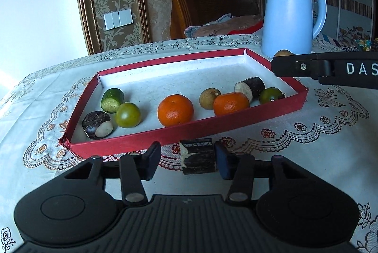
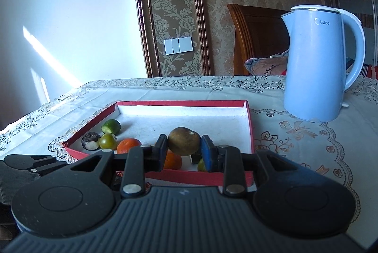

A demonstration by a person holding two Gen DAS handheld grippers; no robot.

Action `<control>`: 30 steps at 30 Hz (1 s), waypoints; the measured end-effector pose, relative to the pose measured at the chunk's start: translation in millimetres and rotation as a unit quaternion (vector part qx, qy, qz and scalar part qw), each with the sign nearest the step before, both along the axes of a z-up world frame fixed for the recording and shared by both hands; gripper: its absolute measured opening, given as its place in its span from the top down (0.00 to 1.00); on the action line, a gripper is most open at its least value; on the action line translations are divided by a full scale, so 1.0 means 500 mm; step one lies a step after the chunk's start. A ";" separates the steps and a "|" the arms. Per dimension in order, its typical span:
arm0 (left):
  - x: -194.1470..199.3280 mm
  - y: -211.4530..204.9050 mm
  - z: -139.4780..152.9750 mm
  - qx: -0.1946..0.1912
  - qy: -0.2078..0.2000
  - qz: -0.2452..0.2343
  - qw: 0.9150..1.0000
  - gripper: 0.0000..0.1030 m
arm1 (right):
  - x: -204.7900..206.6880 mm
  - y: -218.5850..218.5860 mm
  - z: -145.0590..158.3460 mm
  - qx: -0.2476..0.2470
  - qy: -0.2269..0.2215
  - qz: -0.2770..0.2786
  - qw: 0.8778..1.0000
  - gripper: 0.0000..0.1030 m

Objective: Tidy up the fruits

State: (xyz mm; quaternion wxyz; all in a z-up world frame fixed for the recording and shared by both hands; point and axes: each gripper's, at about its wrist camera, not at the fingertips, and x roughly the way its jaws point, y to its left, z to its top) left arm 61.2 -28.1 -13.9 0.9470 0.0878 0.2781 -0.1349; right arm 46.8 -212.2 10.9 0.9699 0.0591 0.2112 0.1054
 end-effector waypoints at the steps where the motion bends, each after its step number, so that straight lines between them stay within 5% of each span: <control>1: 0.000 0.000 0.000 0.000 -0.001 0.000 1.000 0.60 | 0.000 0.001 0.000 0.000 0.000 0.001 1.000 0.72; 5: -0.004 0.002 0.003 -0.004 -0.002 0.000 1.000 0.70 | 0.001 0.004 -0.001 -0.002 0.001 0.003 1.000 0.72; 14: -0.012 0.019 0.025 -0.020 -0.024 0.022 0.999 0.72 | 0.007 0.021 0.002 -0.004 0.001 0.010 1.000 0.72; 21: 0.024 0.041 0.073 -0.016 -0.068 0.098 0.993 0.72 | 0.028 0.044 -0.001 -0.011 0.009 0.021 1.000 0.72; 30: 0.085 0.046 0.068 -0.030 -0.064 0.152 0.986 0.72 | 0.062 0.085 -0.006 -0.032 0.017 0.023 0.999 0.72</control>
